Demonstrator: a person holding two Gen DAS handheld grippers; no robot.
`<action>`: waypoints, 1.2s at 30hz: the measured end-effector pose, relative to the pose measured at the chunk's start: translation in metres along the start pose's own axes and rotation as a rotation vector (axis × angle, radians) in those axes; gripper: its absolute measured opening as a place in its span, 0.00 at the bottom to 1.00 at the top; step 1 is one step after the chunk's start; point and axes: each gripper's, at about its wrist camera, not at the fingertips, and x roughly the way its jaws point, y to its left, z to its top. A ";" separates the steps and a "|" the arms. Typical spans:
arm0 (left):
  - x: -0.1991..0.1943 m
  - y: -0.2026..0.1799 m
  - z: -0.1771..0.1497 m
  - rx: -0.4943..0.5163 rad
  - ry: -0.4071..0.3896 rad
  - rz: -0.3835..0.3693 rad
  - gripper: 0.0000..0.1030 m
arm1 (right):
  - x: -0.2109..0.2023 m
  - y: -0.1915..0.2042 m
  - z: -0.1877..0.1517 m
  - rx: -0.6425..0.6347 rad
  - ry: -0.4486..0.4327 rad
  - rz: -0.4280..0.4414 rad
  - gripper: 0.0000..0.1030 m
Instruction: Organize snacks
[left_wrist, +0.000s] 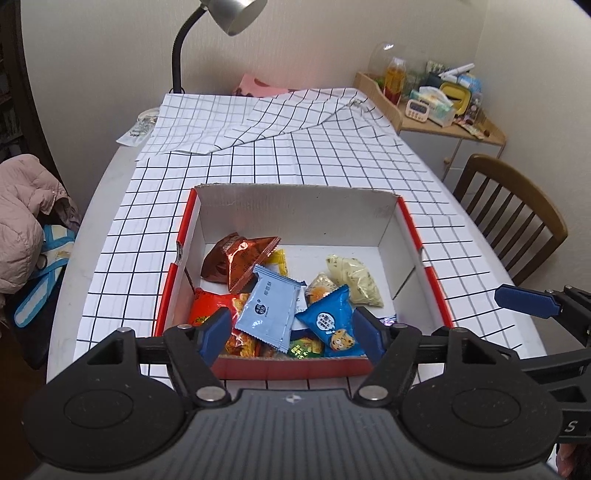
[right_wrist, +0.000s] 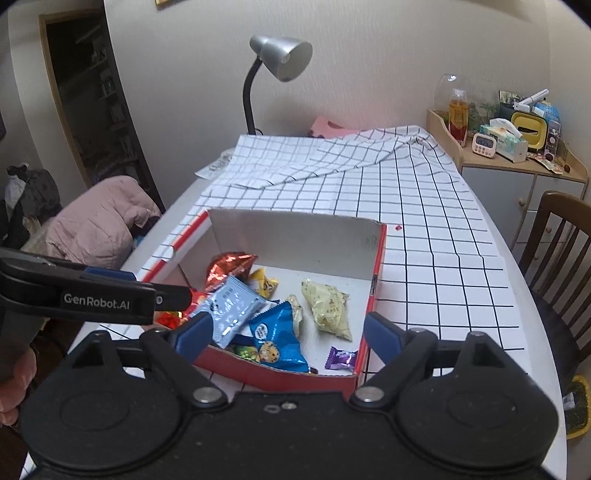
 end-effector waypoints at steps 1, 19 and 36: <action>-0.003 0.000 -0.001 -0.003 -0.006 -0.003 0.76 | -0.003 0.000 0.000 0.001 -0.008 0.003 0.90; -0.055 0.008 -0.029 -0.066 -0.100 -0.050 0.87 | -0.060 -0.004 -0.018 0.054 -0.166 0.036 1.00; -0.090 -0.008 -0.063 -0.039 -0.150 -0.036 0.87 | -0.101 0.013 -0.044 0.035 -0.245 0.061 1.00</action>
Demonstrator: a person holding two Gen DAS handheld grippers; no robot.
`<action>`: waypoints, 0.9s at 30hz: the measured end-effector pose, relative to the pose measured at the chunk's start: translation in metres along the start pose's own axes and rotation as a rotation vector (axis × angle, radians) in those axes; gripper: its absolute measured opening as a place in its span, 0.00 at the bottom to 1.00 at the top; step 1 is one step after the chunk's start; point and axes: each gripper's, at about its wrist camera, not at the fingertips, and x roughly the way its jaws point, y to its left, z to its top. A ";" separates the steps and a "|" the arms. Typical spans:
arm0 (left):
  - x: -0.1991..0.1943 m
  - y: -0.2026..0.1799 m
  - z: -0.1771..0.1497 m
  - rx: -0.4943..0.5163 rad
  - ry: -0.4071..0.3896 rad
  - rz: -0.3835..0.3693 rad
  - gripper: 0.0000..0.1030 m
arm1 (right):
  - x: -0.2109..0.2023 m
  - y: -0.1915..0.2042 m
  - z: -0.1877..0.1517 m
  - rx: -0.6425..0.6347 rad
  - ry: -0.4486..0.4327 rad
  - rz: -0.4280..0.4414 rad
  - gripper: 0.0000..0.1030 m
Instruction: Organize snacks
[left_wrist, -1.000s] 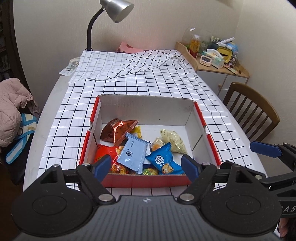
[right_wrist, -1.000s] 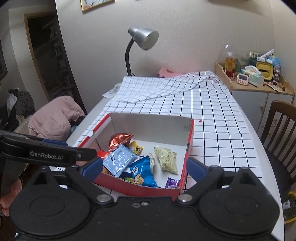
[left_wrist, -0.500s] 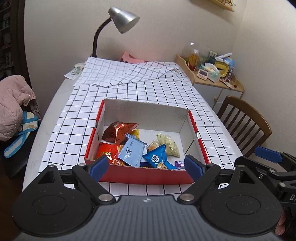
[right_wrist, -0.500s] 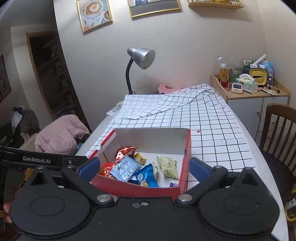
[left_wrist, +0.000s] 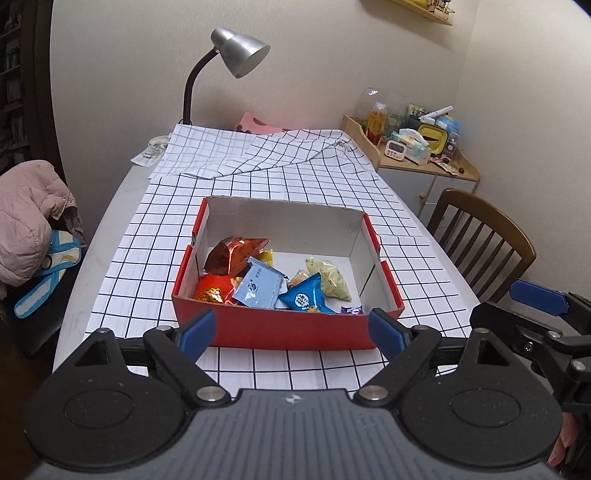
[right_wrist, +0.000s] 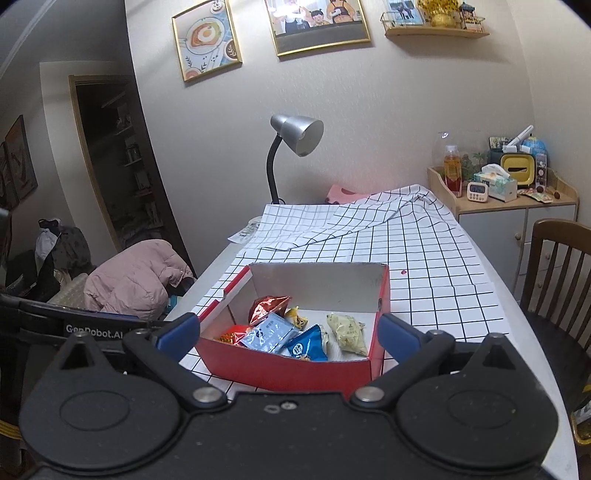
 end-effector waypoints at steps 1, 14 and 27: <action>-0.002 -0.002 -0.001 0.004 -0.003 0.005 0.87 | -0.002 0.002 -0.001 -0.003 -0.004 -0.005 1.00; -0.023 -0.018 -0.015 0.024 -0.020 0.028 0.87 | -0.023 0.006 -0.013 0.026 -0.012 -0.037 1.00; -0.033 -0.023 -0.018 0.025 -0.031 0.032 0.87 | -0.029 0.007 -0.008 0.048 -0.013 -0.068 1.00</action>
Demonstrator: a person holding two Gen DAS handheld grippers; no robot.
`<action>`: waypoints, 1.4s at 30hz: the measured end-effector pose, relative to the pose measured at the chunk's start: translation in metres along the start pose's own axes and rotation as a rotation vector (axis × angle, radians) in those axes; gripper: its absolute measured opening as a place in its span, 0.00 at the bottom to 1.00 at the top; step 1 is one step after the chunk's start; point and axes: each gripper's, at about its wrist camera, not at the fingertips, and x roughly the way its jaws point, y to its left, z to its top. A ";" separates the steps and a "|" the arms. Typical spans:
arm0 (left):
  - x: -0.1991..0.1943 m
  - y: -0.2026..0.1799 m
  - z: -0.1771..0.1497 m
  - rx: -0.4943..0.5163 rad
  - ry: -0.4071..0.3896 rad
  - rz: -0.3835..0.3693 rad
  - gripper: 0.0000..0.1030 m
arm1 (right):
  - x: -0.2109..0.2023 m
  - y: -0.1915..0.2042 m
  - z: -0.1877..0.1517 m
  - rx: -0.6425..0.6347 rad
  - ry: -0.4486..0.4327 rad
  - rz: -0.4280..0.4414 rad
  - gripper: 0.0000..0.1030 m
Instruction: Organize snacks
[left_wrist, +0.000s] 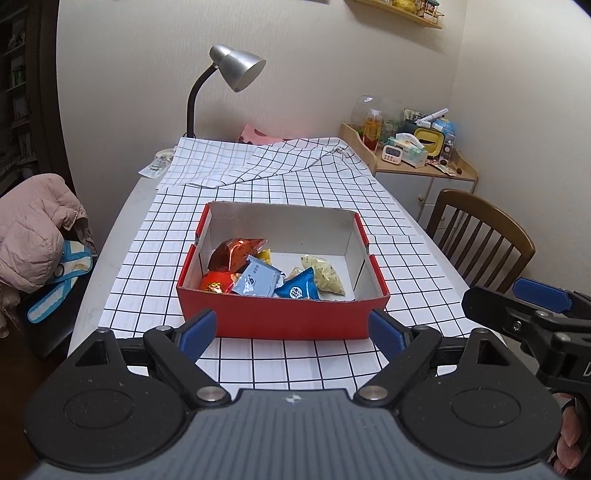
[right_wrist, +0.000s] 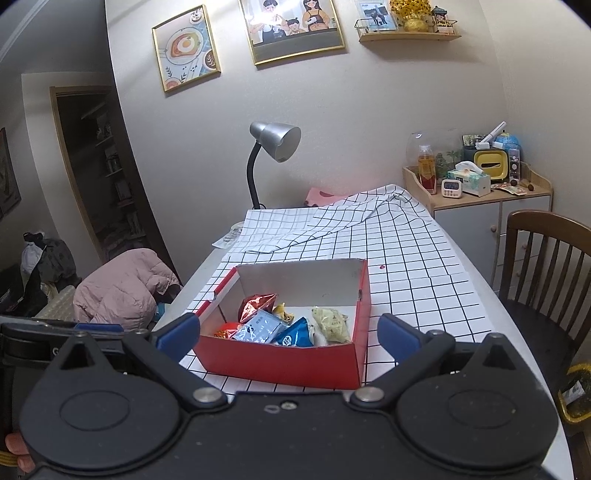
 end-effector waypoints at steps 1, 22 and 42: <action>0.001 0.001 0.000 -0.002 0.002 -0.002 0.87 | 0.000 0.000 0.000 -0.001 0.001 -0.002 1.00; 0.001 0.002 -0.001 -0.009 0.002 -0.003 0.87 | 0.001 0.003 0.000 0.003 0.027 -0.016 1.00; 0.007 -0.001 -0.001 -0.009 0.009 0.002 0.87 | 0.009 0.001 -0.001 0.008 0.048 -0.014 1.00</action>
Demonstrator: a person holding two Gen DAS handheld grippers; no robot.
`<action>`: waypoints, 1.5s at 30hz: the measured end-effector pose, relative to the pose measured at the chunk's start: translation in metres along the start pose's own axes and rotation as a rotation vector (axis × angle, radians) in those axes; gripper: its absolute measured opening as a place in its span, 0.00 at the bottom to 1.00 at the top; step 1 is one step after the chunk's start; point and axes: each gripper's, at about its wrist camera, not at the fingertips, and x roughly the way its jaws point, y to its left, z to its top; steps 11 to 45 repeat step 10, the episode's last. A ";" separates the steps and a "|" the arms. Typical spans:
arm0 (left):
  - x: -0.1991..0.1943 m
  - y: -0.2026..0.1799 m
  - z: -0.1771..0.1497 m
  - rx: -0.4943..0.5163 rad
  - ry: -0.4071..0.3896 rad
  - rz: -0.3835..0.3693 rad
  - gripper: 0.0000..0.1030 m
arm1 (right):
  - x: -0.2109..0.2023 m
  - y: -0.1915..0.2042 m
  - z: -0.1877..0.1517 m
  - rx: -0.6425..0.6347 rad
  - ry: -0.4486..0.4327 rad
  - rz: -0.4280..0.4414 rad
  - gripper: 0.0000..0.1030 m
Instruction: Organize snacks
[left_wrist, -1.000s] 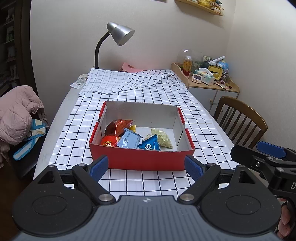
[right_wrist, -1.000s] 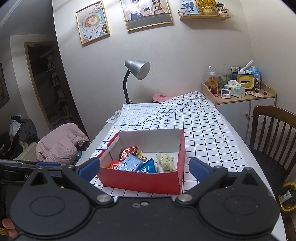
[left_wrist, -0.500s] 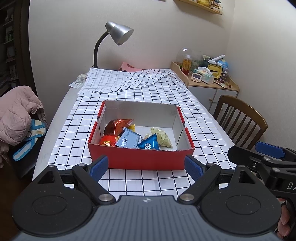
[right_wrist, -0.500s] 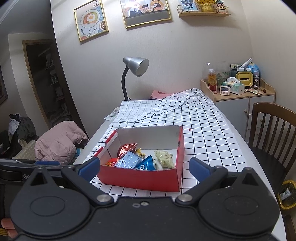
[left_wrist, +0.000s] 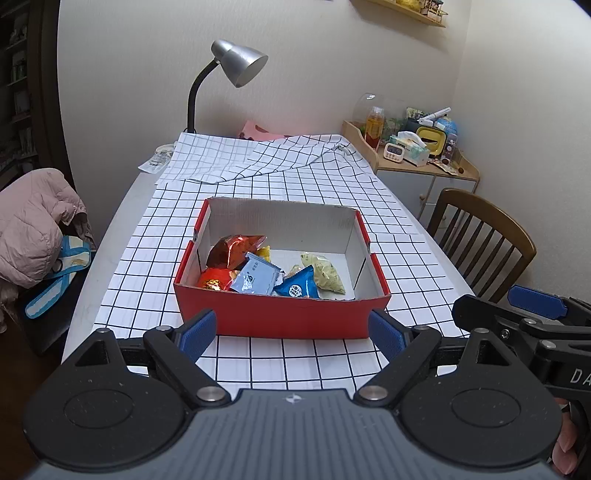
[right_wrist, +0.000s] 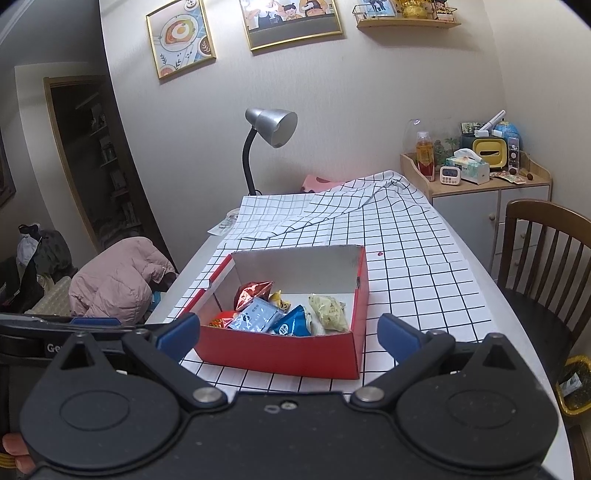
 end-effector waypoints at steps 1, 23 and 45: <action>0.000 0.000 0.000 -0.001 0.000 -0.001 0.87 | 0.000 0.000 0.000 0.001 0.001 -0.001 1.00; 0.008 0.001 0.001 -0.022 0.020 -0.030 0.87 | 0.004 -0.004 -0.004 0.006 0.020 -0.001 1.00; 0.008 0.001 0.001 -0.022 0.020 -0.030 0.87 | 0.004 -0.004 -0.004 0.006 0.020 -0.001 1.00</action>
